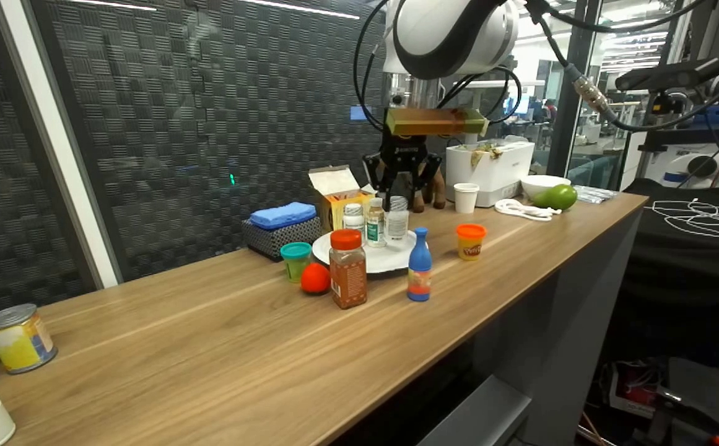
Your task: Put all the items surrounding the plate on to the plate.
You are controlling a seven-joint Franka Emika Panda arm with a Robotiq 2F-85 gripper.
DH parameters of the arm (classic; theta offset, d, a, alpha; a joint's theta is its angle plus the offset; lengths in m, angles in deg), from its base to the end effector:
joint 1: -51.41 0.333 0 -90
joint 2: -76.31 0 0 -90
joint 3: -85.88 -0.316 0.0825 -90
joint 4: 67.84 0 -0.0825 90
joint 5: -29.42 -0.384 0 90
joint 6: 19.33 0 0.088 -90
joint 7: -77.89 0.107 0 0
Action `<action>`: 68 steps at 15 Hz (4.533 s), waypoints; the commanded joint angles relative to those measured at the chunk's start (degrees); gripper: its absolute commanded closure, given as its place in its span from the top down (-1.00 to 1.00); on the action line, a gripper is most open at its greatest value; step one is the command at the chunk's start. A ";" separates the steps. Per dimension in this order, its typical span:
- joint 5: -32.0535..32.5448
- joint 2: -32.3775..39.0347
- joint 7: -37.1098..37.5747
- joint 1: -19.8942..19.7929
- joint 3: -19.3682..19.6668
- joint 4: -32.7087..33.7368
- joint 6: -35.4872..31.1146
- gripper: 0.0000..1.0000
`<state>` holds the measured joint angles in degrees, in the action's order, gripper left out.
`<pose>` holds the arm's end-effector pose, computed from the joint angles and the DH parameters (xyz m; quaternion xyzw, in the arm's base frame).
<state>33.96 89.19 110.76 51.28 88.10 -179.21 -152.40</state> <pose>0.6176 -0.0257 0.3827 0.9571 -0.2770 0.0834 0.0137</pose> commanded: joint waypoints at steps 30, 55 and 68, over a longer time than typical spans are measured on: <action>4.87 -14.91 -1.45 -4.33 2.80 -18.65 -3.98 1.00; -4.69 -9.18 -10.42 -5.63 4.25 -16.72 -2.20 -0.42; 11.48 -9.07 9.22 -1.15 -0.24 1.51 7.46 -0.43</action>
<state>44.61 77.31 117.46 48.56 89.35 -183.87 -148.27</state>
